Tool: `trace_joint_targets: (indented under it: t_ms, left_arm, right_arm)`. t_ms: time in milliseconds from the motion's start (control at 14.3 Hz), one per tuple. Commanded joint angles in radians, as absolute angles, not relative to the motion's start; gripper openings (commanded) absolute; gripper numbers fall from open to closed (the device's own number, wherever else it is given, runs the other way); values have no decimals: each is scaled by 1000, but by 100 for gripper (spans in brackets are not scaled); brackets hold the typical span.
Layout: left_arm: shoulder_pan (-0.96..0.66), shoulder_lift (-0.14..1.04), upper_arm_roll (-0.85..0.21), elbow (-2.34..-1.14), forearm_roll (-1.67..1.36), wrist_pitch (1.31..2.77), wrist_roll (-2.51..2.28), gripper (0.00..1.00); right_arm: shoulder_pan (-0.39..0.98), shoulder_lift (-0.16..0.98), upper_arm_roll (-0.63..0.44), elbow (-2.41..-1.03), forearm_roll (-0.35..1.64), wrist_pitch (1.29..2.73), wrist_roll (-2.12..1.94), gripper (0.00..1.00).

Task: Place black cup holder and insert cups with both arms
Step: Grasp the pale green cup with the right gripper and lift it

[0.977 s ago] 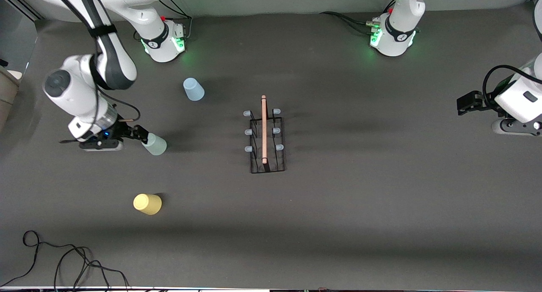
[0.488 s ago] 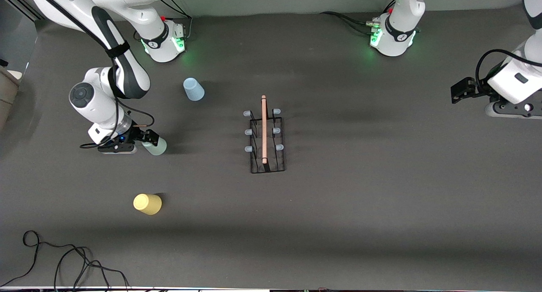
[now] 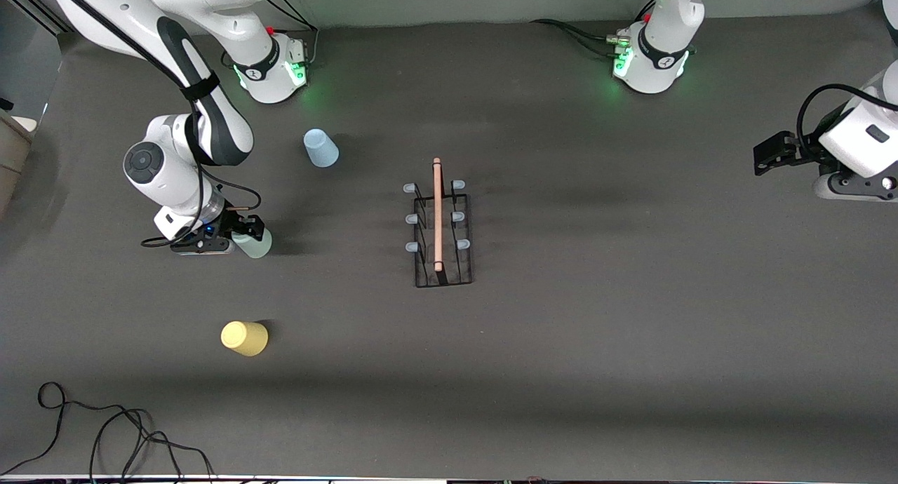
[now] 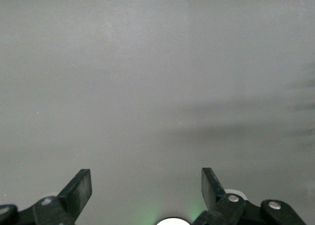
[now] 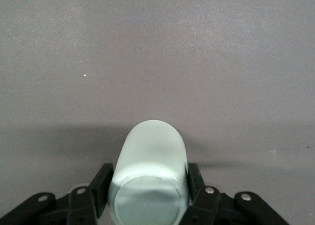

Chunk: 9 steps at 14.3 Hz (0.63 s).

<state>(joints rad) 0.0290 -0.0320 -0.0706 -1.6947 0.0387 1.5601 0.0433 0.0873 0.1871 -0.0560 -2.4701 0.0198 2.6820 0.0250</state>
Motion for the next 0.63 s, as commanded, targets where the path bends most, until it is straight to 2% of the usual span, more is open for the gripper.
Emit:
trace_joint_targets:
  t_ms: [0,209,349,558]
  left_arm:
    - [37,-21,-75,-1664,28,1529,46,99]
    - [37,-21,-75,-1664,28,1525,48,99]
    - [35,-21,-75,-1664,28,1509,38,99]
    - [38,-21,-75,-1666,29,1506,40,99]
  right_arm:
    - [94,129,-54,-2429,32,2572,6,29]
    - [103,25,-54,-2271,34,2256,6,29]
    - [155,2,-60,-2125,34,2066,20,29]
    - [230,0,-54,-1984,34,1896,144,30]
